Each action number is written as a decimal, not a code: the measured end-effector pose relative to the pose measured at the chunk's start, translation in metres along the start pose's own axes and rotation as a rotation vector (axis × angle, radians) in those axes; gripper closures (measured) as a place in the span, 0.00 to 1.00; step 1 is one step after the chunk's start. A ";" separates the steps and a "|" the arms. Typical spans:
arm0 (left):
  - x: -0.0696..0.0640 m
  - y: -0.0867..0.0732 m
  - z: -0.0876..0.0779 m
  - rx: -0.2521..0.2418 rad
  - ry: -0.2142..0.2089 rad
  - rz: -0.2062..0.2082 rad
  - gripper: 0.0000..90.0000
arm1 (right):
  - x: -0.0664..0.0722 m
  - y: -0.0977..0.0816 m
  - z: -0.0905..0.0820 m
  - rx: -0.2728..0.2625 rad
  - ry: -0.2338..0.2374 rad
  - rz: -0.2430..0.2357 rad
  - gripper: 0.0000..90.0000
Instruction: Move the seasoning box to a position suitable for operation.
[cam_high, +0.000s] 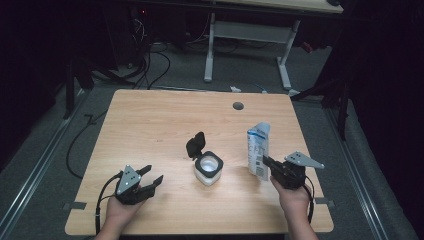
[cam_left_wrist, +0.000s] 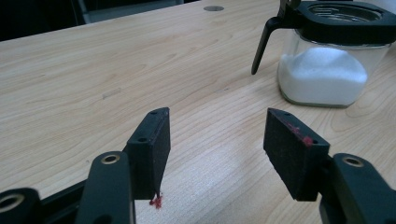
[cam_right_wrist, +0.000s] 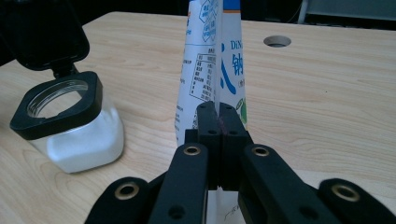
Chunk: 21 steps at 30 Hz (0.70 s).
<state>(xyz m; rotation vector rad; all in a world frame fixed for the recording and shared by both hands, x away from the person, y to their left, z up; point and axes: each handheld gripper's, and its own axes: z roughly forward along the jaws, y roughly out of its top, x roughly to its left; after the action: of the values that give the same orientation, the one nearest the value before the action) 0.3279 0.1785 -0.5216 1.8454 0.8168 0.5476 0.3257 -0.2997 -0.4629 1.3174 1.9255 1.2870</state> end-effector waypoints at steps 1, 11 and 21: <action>0.000 0.000 -0.001 -0.004 0.000 0.001 0.46 | -0.001 -0.001 0.001 -0.008 -0.004 0.004 1.00; 0.002 0.000 -0.004 -0.020 0.005 -0.032 0.46 | -0.012 -0.003 0.007 -0.090 -0.016 0.024 1.00; 0.002 -0.002 -0.001 -0.004 0.008 -0.026 0.46 | -0.020 -0.002 0.019 -0.103 -0.045 0.015 1.00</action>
<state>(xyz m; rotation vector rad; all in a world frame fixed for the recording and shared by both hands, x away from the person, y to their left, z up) 0.3278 0.1808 -0.5225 1.8278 0.8432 0.5406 0.3486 -0.3099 -0.4751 1.2998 1.7975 1.3343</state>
